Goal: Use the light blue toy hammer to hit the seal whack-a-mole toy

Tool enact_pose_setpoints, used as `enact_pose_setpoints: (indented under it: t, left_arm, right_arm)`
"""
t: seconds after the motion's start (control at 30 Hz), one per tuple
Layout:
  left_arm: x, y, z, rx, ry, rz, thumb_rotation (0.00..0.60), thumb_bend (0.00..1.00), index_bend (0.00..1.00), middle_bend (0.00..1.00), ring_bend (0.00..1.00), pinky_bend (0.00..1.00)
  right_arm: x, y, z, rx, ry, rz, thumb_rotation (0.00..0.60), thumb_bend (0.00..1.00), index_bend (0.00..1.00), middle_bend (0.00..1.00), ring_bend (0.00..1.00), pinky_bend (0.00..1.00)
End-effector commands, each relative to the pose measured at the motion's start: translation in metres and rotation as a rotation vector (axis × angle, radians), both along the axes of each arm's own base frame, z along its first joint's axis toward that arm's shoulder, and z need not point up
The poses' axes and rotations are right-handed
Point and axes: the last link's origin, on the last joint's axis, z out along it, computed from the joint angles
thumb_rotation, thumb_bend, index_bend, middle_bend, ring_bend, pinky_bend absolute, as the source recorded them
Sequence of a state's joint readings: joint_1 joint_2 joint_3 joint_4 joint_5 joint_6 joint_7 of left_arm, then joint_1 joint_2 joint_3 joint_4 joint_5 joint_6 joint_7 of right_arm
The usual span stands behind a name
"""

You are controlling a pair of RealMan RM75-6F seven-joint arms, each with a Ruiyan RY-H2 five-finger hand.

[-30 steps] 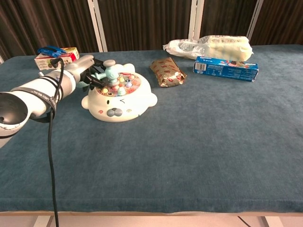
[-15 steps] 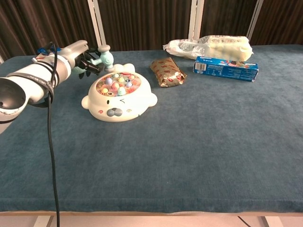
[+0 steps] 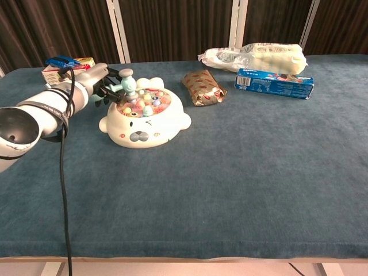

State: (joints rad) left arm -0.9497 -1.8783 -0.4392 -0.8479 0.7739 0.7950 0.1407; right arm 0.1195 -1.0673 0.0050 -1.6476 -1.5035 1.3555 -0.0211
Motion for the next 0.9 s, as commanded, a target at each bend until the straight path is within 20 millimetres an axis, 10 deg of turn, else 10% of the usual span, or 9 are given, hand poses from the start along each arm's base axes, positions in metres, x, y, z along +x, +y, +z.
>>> enact_pose_setpoints:
  t: [0.03, 0.47, 0.9]
  left_arm:
    - [0.000, -0.001, -0.002, -0.009, -0.007, 0.002, 0.600, 0.84, 0.74, 0.99, 0.95, 1.00]
    - [0.013, -0.019, 0.041, 0.066, -0.083, -0.112, 0.600, 0.83, 0.74, 0.99, 0.95, 1.00]
    - [-0.074, -0.092, 0.060, 0.089, -0.001, -0.127, 0.600, 0.82, 0.74, 0.97, 0.90, 1.00]
  right_arm:
    - [0.000, 0.000, 0.000, 0.001, 0.000, 0.000, 0.600, 0.29, 0.00, 0.00, 0.00, 0.00]
    - [0.001, 0.000, -0.003, 0.014, 0.004, 0.006, 0.600, 0.29, 0.00, 0.00, 0.00, 0.00]
    - [0.006, 0.003, -0.010, 0.033, 0.011, 0.026, 0.600, 0.29, 0.00, 0.00, 0.00, 0.00]
